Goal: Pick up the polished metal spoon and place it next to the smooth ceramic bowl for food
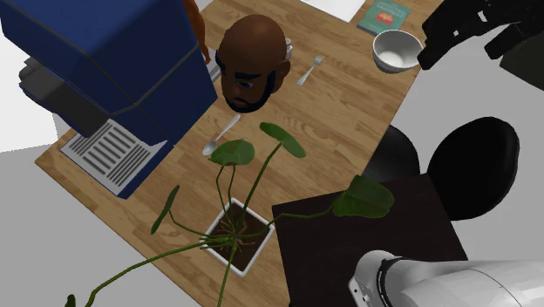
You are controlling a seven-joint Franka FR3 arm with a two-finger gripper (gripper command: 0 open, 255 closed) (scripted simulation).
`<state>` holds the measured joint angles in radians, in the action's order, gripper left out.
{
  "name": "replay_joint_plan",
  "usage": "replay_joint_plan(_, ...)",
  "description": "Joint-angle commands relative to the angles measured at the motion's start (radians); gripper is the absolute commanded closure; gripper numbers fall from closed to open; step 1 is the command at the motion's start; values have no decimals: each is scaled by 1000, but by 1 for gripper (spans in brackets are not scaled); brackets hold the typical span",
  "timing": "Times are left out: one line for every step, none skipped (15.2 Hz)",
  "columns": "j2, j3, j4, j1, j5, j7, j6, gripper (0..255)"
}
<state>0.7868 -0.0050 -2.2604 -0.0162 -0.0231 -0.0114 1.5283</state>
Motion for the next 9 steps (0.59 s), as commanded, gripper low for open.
replay_joint_plan(0, 0, 0, 0, 0, 0, 0, 0)
replay_joint_plan(-1, 20, -22, 1, -11, 28, 21, 0)
replay_joint_plan(-3, 40, -44, 2, -23, 56, 42, 0)
replay_joint_plan(-7, 60, -63, 4, -34, 84, 63, 0)
replay_joint_plan(-13, 80, -82, 6, -46, 112, 85, 0)
replay_joint_plan(-20, 100, -99, 7, -57, 140, 107, 0)
replay_joint_plan(-29, 120, -115, 9, -69, 168, 129, 0)
replay_joint_plan(-39, 141, -129, 11, -80, 195, 152, 0)
replay_joint_plan(-51, 162, -142, 13, -91, 223, 175, 0)
